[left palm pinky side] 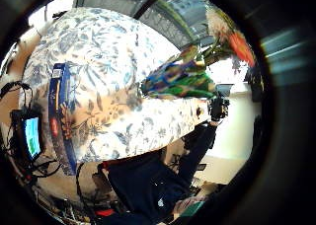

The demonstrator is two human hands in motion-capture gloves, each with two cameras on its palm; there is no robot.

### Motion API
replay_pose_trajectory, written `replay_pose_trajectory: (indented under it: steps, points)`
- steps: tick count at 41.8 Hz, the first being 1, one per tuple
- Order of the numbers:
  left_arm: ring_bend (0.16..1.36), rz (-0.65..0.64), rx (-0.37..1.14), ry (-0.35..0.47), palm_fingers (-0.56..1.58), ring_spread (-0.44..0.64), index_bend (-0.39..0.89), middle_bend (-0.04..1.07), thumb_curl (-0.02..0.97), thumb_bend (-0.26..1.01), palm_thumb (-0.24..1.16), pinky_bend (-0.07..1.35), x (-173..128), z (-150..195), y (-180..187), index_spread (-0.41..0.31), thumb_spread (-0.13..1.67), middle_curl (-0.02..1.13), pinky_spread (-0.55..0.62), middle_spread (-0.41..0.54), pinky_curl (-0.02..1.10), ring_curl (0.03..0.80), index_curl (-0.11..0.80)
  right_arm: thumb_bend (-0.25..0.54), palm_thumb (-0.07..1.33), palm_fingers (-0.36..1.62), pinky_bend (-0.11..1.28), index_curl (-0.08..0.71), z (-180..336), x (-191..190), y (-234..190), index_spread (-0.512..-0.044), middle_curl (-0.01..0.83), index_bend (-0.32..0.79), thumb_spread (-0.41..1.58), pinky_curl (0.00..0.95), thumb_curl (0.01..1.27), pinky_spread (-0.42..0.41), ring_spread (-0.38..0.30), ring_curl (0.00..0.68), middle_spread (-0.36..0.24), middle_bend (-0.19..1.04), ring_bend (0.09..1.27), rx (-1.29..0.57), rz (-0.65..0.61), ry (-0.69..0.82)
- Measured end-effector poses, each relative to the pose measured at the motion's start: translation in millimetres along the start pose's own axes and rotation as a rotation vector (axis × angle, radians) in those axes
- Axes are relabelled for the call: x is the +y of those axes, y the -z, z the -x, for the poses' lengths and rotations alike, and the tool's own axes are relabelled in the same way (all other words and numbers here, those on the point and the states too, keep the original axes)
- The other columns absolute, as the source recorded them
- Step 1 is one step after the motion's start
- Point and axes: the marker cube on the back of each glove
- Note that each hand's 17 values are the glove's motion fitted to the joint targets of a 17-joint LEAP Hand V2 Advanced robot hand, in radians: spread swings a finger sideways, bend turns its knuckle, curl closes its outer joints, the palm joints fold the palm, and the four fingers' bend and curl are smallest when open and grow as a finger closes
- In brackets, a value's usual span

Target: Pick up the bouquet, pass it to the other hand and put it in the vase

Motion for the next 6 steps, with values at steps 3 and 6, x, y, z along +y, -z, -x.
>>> replay_pose_trajectory:
  steps: [3,6]
  points:
    - [0.45,-0.009,0.001,0.052,-0.23,0.5,0.05,0.14,0.331,-0.03,0.46,0.37,6,-6,4,0.097,0.89,0.34,0.48,0.364,0.33,0.342,0.267,-0.02,0.77,0.45,0.38,0.274,-12,-6,2,-0.268,0.366,0.14,1.07,0.349,0.37,0.121,-0.046,0.341,-0.035,0.19,0.44,0.059,-0.039,-0.047]
    - [0.45,-0.028,0.005,0.051,-0.21,0.51,0.06,0.14,0.328,-0.04,0.44,0.36,2,-4,8,0.098,0.89,0.33,0.49,0.369,0.32,0.338,0.248,-0.019,0.78,0.45,0.37,0.278,-12,-1,4,-0.263,0.366,0.15,1.07,0.348,0.37,0.121,-0.045,0.337,-0.03,0.19,0.43,0.052,-0.028,-0.102]
